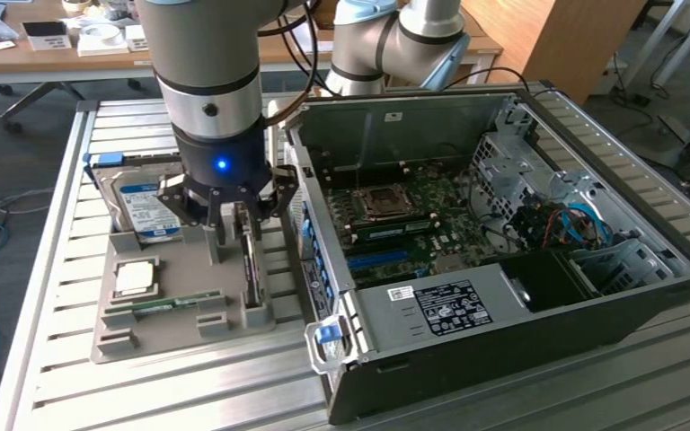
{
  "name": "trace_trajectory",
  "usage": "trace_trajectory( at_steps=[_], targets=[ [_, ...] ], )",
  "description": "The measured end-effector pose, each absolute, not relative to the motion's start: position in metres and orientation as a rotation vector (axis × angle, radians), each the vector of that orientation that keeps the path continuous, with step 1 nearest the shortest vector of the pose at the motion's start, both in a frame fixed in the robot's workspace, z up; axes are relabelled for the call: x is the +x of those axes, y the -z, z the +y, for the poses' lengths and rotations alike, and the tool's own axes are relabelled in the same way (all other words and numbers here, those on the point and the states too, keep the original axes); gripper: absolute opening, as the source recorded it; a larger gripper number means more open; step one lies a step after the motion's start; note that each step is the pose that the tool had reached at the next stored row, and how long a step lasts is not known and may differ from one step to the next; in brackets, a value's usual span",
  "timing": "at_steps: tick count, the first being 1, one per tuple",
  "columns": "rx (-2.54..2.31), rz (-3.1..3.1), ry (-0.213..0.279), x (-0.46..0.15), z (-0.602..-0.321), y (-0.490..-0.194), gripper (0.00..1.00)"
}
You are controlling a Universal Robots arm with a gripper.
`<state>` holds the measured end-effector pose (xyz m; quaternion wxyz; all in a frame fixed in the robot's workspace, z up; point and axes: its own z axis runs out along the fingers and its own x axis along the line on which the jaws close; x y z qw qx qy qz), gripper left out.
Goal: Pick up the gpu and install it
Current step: 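Pick up the gpu and move the gpu toward the slot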
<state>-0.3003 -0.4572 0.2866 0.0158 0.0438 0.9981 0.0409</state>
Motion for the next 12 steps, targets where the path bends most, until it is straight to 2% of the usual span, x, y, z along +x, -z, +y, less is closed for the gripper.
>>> trace_trajectory(
  at_steps=[12],
  targets=[
    [0.136, 3.105, -0.127, -0.3003, -0.4572, -0.2776, 0.47]
  ],
)
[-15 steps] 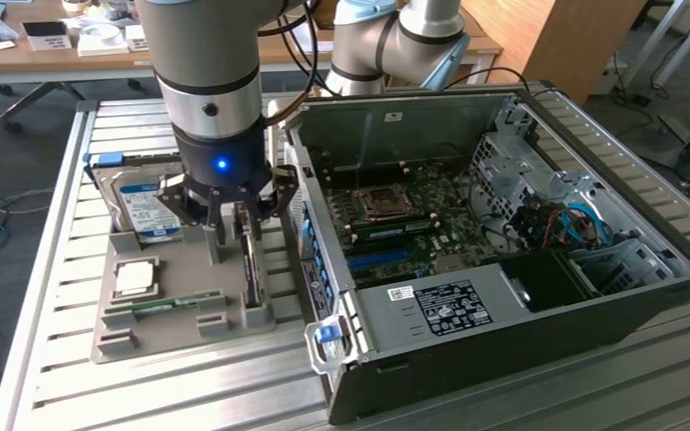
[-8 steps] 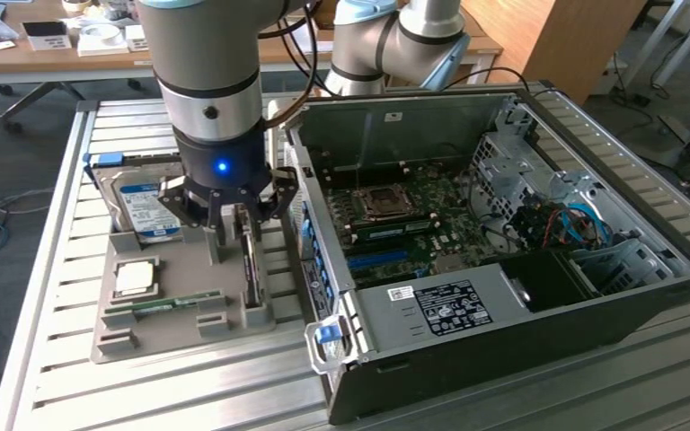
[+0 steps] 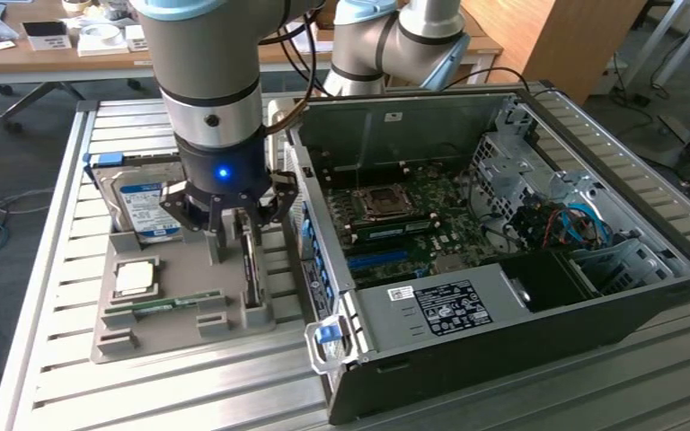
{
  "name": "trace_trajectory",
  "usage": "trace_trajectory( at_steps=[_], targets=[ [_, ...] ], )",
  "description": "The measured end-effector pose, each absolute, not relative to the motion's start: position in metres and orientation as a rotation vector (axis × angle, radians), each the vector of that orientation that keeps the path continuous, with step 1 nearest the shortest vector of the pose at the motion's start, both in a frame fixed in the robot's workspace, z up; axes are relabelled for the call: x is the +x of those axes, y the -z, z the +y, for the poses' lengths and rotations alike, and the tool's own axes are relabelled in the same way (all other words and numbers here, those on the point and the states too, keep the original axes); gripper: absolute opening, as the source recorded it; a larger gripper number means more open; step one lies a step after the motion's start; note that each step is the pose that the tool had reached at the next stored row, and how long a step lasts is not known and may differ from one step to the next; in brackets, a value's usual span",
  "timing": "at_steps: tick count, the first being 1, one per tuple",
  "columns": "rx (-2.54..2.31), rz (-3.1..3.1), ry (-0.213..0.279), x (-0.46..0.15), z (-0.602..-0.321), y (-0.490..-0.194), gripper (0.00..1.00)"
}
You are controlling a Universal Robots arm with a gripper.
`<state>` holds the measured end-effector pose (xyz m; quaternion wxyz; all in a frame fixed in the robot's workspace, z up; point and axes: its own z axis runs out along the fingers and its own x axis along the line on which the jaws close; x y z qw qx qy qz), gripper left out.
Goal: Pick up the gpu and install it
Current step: 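Pick up the gpu and move the gpu toward the slot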
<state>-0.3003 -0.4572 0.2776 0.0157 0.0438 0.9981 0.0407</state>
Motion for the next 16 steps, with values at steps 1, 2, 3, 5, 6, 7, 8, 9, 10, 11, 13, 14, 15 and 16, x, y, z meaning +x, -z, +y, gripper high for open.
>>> trace_trajectory(
  at_steps=[1, 2, 3, 5, 6, 7, 8, 9, 10, 11, 13, 14, 15, 16],
  targets=[
    [0.136, 3.105, -0.127, -0.3004, -0.4573, -0.2776, 0.47],
    [0.136, 3.105, -0.126, -0.3004, -0.4573, -0.2776, 0.47],
    [0.136, 3.105, -0.127, -0.3003, -0.4573, -0.2774, 0.47],
    [0.136, 3.105, -0.127, -0.3003, -0.4572, -0.2774, 0.47],
    [0.136, 3.104, -0.127, -0.3002, -0.4572, -0.2774, 0.47],
    [0.136, 3.104, -0.127, -0.2999, -0.4572, -0.2773, 0.47],
    [0.136, 3.104, -0.127, -0.2995, -0.4572, -0.2773, 0.47],
    [0.136, 3.105, -0.127, -0.2989, -0.4572, -0.2774, 0.47],
    [0.136, 3.105, -0.127, -0.2984, -0.4573, -0.2775, 0.47],
    [0.136, 3.104, -0.127, -0.2978, -0.4572, -0.2774, 0.47],
    [0.136, 3.105, -0.127, -0.2961, -0.4572, -0.2774, 0.47],
    [0.136, 3.105, -0.127, -0.2954, -0.4572, -0.2774, 0.47],
    [0.136, 3.105, -0.127, -0.2947, -0.4572, -0.2774, 0.47],
    [0.136, 3.105, -0.127, -0.2946, -0.4572, -0.2774, 0.47]
  ],
)
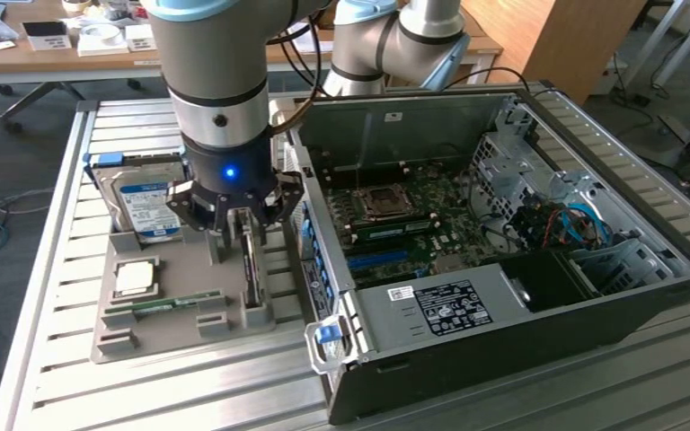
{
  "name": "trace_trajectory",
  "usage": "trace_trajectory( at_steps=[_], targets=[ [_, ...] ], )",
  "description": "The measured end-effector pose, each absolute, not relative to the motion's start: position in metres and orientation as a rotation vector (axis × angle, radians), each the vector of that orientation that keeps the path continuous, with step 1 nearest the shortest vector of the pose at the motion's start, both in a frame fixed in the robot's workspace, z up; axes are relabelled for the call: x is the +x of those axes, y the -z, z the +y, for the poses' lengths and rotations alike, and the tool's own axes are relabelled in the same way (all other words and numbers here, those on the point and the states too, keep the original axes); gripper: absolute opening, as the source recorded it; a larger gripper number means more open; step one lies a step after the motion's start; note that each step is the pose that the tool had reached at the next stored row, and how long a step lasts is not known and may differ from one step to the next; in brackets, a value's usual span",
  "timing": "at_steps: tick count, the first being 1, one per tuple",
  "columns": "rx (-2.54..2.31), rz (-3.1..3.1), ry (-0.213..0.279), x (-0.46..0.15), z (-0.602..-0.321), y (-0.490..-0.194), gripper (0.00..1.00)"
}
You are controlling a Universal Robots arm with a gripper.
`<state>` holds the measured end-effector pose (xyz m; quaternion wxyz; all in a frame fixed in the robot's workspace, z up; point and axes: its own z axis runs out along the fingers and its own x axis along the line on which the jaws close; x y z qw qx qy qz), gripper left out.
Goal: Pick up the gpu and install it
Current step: 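Pick up the gpu and move the gpu toward the slot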
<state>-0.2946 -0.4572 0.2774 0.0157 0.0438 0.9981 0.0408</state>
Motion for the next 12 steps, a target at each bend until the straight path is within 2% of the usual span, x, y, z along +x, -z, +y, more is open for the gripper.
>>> trace_trajectory(
  at_steps=[12],
  targets=[
    [0.136, 3.105, -0.127, -0.2944, -0.4572, -0.2696, 0.47]
  ],
)
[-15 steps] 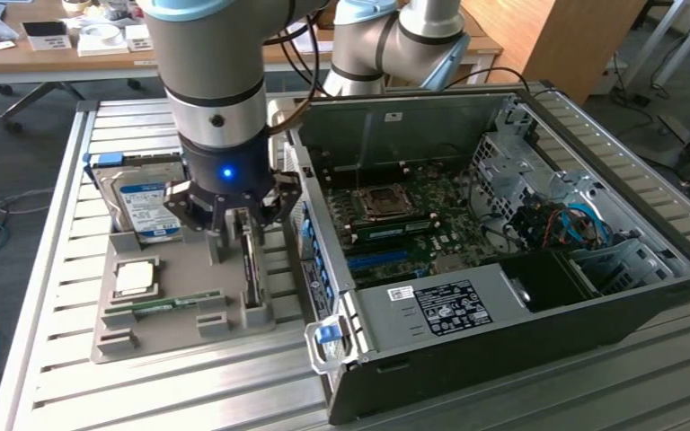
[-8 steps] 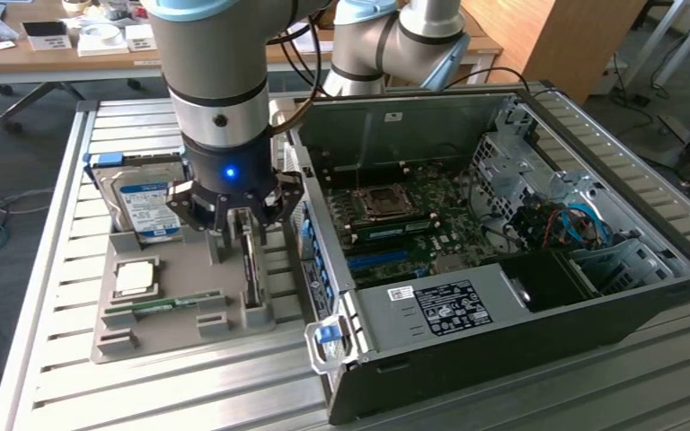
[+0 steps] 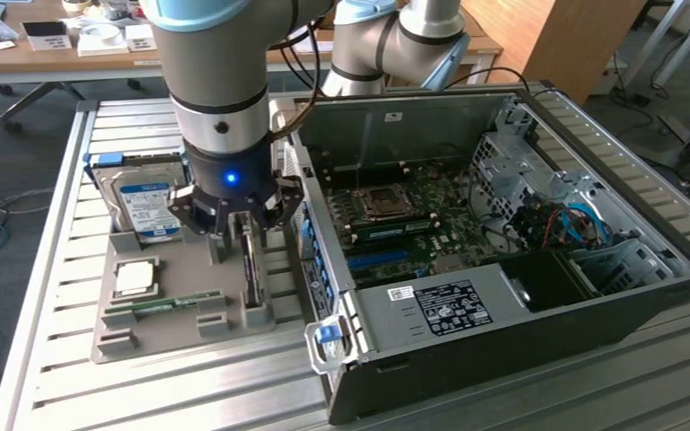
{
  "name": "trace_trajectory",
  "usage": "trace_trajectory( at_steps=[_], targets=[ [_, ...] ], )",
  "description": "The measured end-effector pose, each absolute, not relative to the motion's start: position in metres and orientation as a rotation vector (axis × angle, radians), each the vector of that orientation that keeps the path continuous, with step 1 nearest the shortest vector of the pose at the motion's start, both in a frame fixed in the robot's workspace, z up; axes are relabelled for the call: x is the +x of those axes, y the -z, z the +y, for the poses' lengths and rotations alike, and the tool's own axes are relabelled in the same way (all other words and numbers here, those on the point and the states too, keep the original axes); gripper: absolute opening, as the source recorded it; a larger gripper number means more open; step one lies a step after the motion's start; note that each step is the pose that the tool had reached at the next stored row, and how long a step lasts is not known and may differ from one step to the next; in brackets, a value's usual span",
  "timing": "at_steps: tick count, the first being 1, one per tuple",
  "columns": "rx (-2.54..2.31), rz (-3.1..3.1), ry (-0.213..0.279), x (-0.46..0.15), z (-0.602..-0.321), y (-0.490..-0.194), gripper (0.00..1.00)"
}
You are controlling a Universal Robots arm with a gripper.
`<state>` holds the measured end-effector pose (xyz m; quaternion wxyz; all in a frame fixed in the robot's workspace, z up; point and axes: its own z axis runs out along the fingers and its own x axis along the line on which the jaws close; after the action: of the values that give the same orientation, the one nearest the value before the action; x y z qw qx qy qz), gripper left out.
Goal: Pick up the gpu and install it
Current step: 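Pick up the gpu and move the gpu toward the slot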
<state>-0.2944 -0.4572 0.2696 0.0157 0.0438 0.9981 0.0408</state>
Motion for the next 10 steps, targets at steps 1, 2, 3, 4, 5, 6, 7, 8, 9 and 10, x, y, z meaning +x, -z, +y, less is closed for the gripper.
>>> trace_trajectory(
  at_steps=[1, 2, 3, 4, 5, 6, 7, 8, 9, 10],
  targets=[
    [0.136, 3.105, -0.127, -0.294, -0.457, -0.268, 0.47],
    [0.136, 3.105, -0.127, -0.294, -0.457, -0.266, 0.47],
    [0.136, 3.105, -0.127, -0.294, -0.457, -0.265, 0.47],
    [0.136, 3.104, -0.127, -0.294, -0.457, -0.263, 0.47],
    [0.136, 3.105, -0.127, -0.294, -0.457, -0.262, 0.47],
    [0.136, 3.105, -0.127, -0.294, -0.457, -0.26, 0.47],
    [0.136, 3.105, -0.127, -0.294, -0.457, -0.258, 0.47],
    [0.136, 3.105, -0.127, -0.294, -0.457, -0.256, 0.47],
    [0.136, 3.105, -0.127, -0.294, -0.457, -0.254, 0.47],
    [0.136, 3.105, -0.127, -0.294, -0.457, -0.253, 0.47]
  ],
)
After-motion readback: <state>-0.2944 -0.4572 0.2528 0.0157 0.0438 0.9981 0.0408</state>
